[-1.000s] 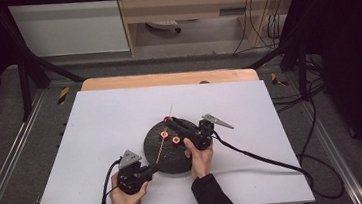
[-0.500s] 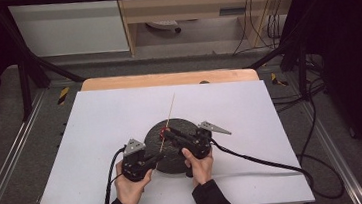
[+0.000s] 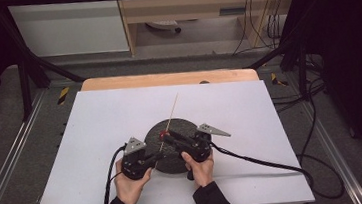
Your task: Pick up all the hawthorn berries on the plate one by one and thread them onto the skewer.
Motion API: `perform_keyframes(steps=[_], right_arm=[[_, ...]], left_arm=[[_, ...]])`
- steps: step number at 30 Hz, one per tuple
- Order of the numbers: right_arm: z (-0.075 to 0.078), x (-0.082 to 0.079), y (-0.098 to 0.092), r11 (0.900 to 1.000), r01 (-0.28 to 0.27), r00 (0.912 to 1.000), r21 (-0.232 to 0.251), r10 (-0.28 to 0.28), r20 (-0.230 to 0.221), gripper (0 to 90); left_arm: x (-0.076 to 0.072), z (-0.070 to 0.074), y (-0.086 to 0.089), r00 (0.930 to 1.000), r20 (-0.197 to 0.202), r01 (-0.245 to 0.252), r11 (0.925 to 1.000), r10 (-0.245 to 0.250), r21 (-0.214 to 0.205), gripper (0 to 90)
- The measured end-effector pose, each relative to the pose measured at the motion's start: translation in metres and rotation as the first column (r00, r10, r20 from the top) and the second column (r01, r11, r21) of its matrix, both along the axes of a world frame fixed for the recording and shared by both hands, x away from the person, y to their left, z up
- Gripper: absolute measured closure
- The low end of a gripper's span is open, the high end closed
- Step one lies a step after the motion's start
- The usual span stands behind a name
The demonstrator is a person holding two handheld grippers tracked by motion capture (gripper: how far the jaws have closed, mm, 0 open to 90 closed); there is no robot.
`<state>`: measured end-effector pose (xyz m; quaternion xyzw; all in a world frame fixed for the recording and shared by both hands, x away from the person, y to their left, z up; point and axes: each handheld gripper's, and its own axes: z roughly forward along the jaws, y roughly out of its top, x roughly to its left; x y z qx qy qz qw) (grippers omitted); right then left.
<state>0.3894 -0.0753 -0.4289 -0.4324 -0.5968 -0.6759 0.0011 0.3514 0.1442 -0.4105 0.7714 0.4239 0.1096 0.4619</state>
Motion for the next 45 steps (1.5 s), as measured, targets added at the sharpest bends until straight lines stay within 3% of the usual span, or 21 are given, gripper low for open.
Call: perform_keyframes(steps=[7,10,13,17,20,25,28,32,38,41,43,45], right_arm=[[0.011,0.002,-0.014,0.9945,-0.022,0.9997,-0.102,0.023,0.004,33.3],[0.013,0.005,-0.018,0.9793,-0.056,0.9984,-0.194,0.054,-0.019,24.6],[0.012,0.008,-0.021,0.9539,-0.093,0.9955,-0.285,0.084,-0.044,18.1],[0.012,0.014,-0.026,0.9054,-0.130,0.9910,-0.404,0.106,-0.082,14.4],[0.015,0.019,-0.030,0.8739,-0.149,0.9878,-0.463,0.110,-0.110,14.3],[0.024,0.028,-0.031,0.7958,-0.173,0.9843,-0.580,0.120,-0.130,12.8],[0.029,0.033,-0.030,0.7692,-0.201,0.9785,-0.606,0.130,-0.160,12.7],[0.035,0.041,-0.025,0.7126,-0.219,0.9748,-0.666,0.132,-0.180,12.7],[0.042,0.052,-0.011,0.6021,-0.261,0.9652,-0.754,0.151,-0.213,13.1],[0.045,0.056,-0.003,0.5644,-0.279,0.9603,-0.777,0.161,-0.228,15.1],[0.046,0.059,0.003,0.5538,-0.295,0.9554,-0.779,0.174,-0.238,16.6],[0.047,0.063,0.007,0.5312,-0.303,0.9529,-0.791,0.177,-0.246,17.6]], left_arm=[[-0.005,-0.003,0.018,0.9999,0.003,0.016,0.9984,-0.017,0.055,88.5],[-0.007,-0.003,0.027,0.9998,0.000,0.020,0.9972,-0.020,0.073,88.5],[-0.009,-0.004,0.036,0.9996,0.002,0.026,0.9959,-0.026,0.086,88.4],[-0.012,-0.007,0.048,0.9992,-0.003,0.040,0.9944,-0.040,0.097,88.4],[-0.015,-0.009,0.056,0.9986,-0.005,0.053,0.9929,-0.053,0.106,88.4],[-0.018,-0.012,0.069,0.9982,-0.005,0.060,0.9904,-0.059,0.125,88.4],[-0.020,-0.015,0.075,0.9978,-0.007,0.066,0.9880,-0.065,0.140,88.4],[-0.021,-0.017,0.080,0.9970,-0.011,0.077,0.9848,-0.076,0.156,88.4],[-0.025,-0.019,0.083,0.9966,-0.004,0.081,0.9811,-0.082,0.175,88.4],[-0.025,-0.020,0.083,0.9963,-0.008,0.086,0.9797,-0.086,0.181,88.4],[-0.024,-0.021,0.084,0.9963,-0.010,0.086,0.9791,-0.086,0.184,88.4],[-0.024,-0.021,0.084,0.9963,-0.011,0.085,0.9796,-0.085,0.182,88.4]])
